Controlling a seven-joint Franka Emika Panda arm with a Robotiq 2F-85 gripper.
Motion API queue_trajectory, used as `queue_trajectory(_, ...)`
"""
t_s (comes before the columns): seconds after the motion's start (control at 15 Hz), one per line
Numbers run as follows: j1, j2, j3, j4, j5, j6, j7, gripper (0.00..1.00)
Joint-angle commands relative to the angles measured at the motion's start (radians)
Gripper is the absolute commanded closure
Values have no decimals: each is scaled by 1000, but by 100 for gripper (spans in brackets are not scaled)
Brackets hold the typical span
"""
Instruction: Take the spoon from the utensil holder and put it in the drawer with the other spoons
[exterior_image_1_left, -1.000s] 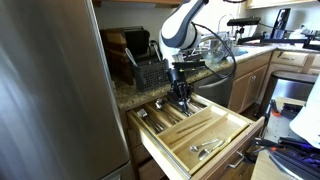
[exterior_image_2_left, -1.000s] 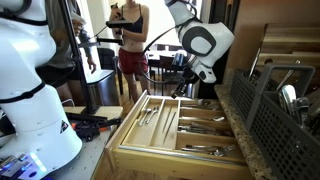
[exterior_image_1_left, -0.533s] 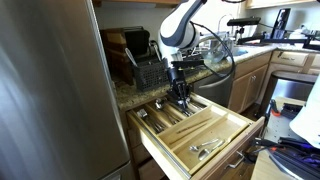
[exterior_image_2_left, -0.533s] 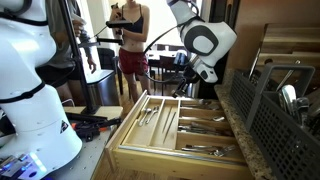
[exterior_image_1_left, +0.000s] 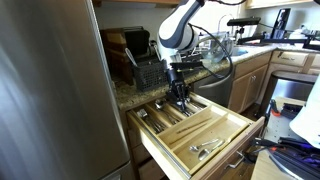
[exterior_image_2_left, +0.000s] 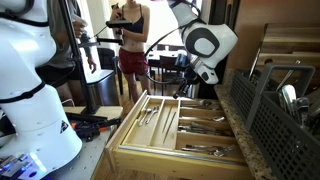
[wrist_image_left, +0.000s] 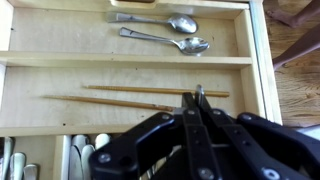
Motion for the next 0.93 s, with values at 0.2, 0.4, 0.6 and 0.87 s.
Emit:
queue_trajectory(0.2, -8, 24, -10, 34, 8, -37, -15, 96)
queue_trajectory(0.4, -10, 31, -13, 42, 8, -39, -16, 96)
queue_trajectory(0.6, -15, 45, -16, 55, 9, -45, -17, 96)
queue_trajectory(0.87, -20, 53, -19, 67, 9, -51, -20, 96)
